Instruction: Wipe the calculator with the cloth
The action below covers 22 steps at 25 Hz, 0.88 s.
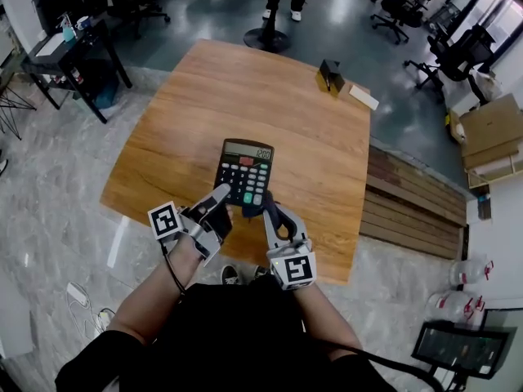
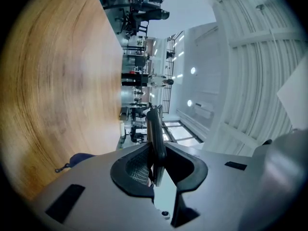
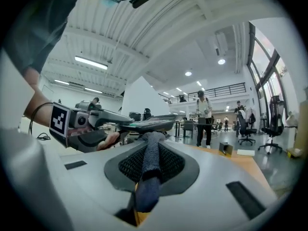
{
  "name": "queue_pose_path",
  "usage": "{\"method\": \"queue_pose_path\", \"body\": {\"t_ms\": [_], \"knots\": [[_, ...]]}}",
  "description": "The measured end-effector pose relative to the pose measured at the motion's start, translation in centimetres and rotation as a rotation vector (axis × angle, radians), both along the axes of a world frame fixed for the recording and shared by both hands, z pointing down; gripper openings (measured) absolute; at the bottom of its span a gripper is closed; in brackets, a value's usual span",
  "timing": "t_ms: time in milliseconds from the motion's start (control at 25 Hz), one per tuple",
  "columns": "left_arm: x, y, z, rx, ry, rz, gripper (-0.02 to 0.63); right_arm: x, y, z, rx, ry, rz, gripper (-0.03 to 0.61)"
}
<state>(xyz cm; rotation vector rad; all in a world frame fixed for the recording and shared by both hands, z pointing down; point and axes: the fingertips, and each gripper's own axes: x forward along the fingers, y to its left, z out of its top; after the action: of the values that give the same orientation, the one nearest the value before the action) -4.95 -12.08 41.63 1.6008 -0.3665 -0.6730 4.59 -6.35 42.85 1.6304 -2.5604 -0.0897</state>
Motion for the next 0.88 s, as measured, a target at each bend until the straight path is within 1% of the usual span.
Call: {"method": "queue_pose_path", "body": {"t_ms": [120,240,360,480,600,720,880], "knots": [[0.2,-0.4,1.8,-0.021,-0.019,-0.007,0.066,3.9,-0.9,0.5,-0.009,-0.037,0.101,0.052],[0.9,-0.8,4.3,-0.050,-0.044,-0.009,0.067,7.5,-1.6,1.4,-0.027,-0.030,0.179,0.052],[2.2,-1.4,7.4,-0.072,-0.071,-0.014,0.066,11.0,-2.7,3.1,-0.070,-0.013,0.258,0.052],[4.1,-1.7,11.2,-0.106,-0.107,-0.017,0.066,14.0,-3.7,6.1,-0.148,-0.012,0.322,0.052],[6.1,-1.9,15.3,-0.144,-0.162,-0.014,0.067,15.6,-4.6,9.8,-0.241,-0.016,0.350,0.052],[7.4,-2.3,18.7,-0.168,-0.240,-0.014,0.067,16.2,-5.5,12.9,-0.312,0.006,0.352,0.052],[8.3,-3.0,21.7,-0.196,-0.296,-0.017,0.067,17.0,-6.9,16.5,-0.387,0.022,0.355,0.052]]}}
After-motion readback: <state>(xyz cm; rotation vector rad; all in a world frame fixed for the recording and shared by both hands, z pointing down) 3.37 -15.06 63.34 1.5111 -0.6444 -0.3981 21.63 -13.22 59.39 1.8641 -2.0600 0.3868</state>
